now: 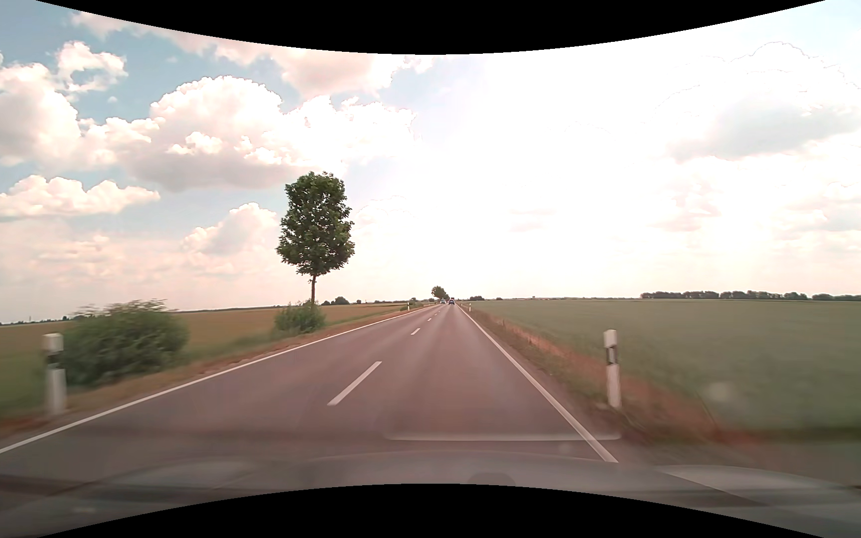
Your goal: Follow the waypoints while adhering to traffic rules and regulations
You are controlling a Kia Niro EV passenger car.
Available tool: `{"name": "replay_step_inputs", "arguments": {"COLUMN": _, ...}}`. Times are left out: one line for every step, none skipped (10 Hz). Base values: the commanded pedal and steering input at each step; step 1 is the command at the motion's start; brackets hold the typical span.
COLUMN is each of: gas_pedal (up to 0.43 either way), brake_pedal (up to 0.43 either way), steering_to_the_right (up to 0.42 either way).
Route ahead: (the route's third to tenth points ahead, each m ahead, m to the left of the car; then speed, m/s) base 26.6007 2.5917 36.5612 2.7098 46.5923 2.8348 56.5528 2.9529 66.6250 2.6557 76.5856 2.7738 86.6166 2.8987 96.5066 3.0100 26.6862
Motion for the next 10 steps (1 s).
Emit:
{"name": "replay_step_inputs", "arguments": {"gas_pedal": 0.248, "brake_pedal": 0.000, "steering_to_the_right": -0.004}}
{"name": "replay_step_inputs", "arguments": {"gas_pedal": 0.248, "brake_pedal": 0.000, "steering_to_the_right": -0.004}}
{"name": "replay_step_inputs", "arguments": {"gas_pedal": 0.248, "brake_pedal": 0.000, "steering_to_the_right": -0.004}}
{"name": "replay_step_inputs", "arguments": {"gas_pedal": 0.248, "brake_pedal": 0.000, "steering_to_the_right": -0.003}}
{"name": "replay_step_inputs", "arguments": {"gas_pedal": 0.248, "brake_pedal": 0.000, "steering_to_the_right": -0.002}}
{"name": "replay_step_inputs", "arguments": {"gas_pedal": 0.260, "brake_pedal": 0.000, "steering_to_the_right": -0.002}}
{"name": "replay_step_inputs", "arguments": {"gas_pedal": 0.260, "brake_pedal": 0.000, "steering_to_the_right": -0.002}}
{"name": "replay_step_inputs", "arguments": {"gas_pedal": 0.260, "brake_pedal": 0.000, "steering_to_the_right": -0.001}}
{"name": "replay_step_inputs", "arguments": {"gas_pedal": 0.260, "brake_pedal": 0.000, "steering_to_the_right": -0.001}}
{"name": "replay_step_inputs", "arguments": {"gas_pedal": 0.260, "brake_pedal": 0.000, "steering_to_the_right": -0.001}}
